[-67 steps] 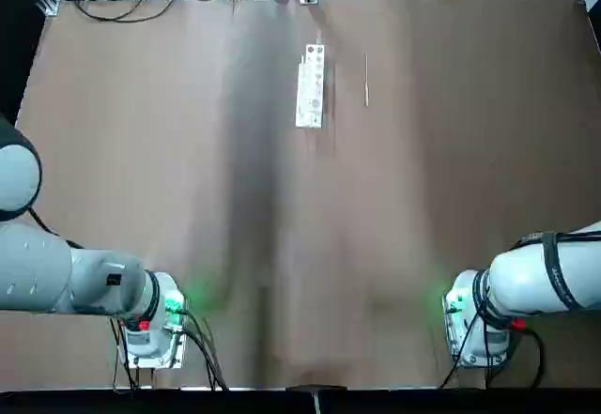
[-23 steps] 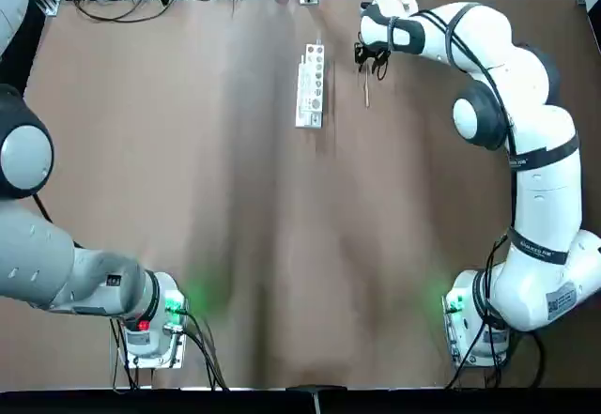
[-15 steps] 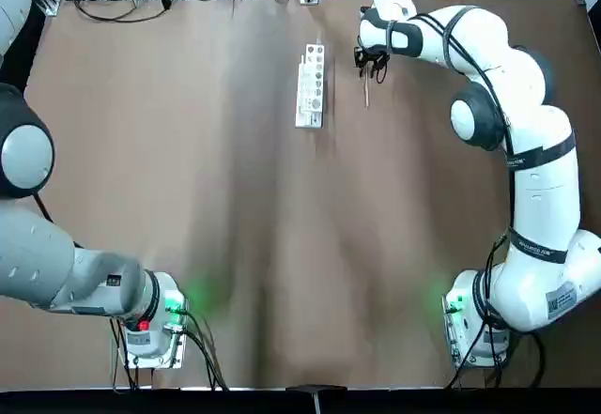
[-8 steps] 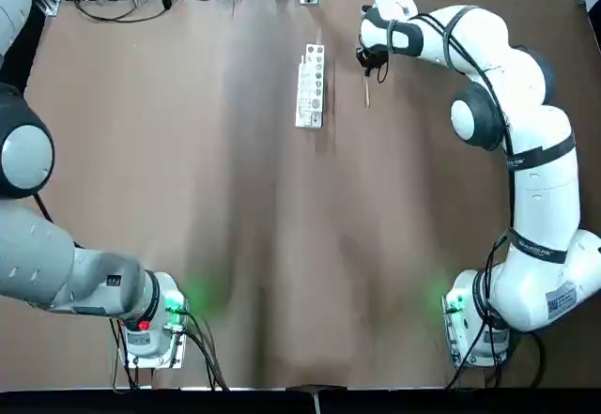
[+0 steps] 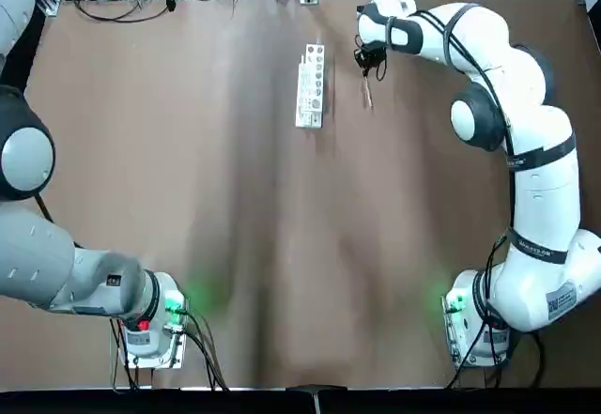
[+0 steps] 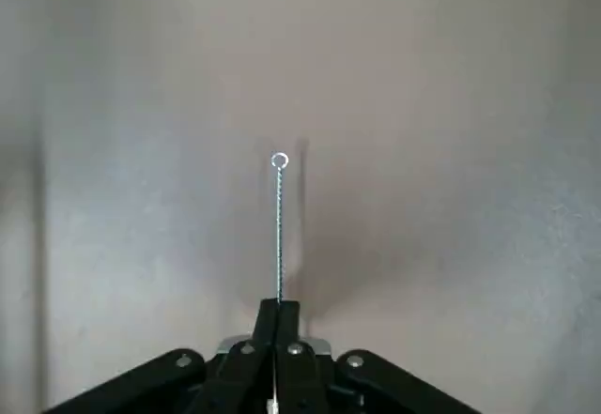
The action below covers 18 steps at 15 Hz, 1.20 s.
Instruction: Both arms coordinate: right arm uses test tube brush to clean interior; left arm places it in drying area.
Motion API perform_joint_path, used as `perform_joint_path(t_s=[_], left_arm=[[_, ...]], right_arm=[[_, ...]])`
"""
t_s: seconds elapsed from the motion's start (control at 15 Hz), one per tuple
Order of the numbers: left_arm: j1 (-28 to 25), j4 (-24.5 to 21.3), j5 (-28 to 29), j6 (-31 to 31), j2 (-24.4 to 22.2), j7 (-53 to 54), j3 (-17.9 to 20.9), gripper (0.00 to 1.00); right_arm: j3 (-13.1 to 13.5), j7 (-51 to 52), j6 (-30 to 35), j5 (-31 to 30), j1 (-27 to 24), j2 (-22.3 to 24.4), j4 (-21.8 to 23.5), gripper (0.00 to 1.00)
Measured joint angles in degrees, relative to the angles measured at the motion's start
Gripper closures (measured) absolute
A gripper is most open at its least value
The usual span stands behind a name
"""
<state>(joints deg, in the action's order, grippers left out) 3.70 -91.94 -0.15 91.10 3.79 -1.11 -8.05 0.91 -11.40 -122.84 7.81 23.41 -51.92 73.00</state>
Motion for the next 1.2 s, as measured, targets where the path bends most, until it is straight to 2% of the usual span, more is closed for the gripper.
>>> perform_joint_path(t_s=[0.4, 0.67, 0.8, 1.0, 1.2], left_arm=[[0.0, 0.01, 0.0, 0.0, 0.0, 0.0, -0.34, 0.0], [0.0, 0.03, 0.0, 0.0, -0.01, -0.03, -0.5, 0.0], [-0.01, 0.07, 0.0, 0.0, -0.05, -0.03, -0.51, 0.0], [-0.19, 0.08, 0.0, 0.0, -0.28, -0.09, -0.51, 0.0], [-0.43, 0.12, 0.0, 0.0, -0.58, -0.13, -0.51, 0.0]], right_arm=[[0.22, 15.65, 12.06, 0.57, -0.54, 6.75, -0.82, 0.98], [0.48, 32.12, 13.33, 7.98, -3.47, 8.18, -0.81, 0.98], [0.42, 39.37, 13.34, 9.45, -4.31, 8.19, -0.81, 0.98], [-1.61, 48.61, 13.21, 11.95, -4.63, 8.2, -0.84, 0.98], [-4.48, 58.85, 13.01, 18.67, -6.46, 8.21, -0.94, 0.98]])
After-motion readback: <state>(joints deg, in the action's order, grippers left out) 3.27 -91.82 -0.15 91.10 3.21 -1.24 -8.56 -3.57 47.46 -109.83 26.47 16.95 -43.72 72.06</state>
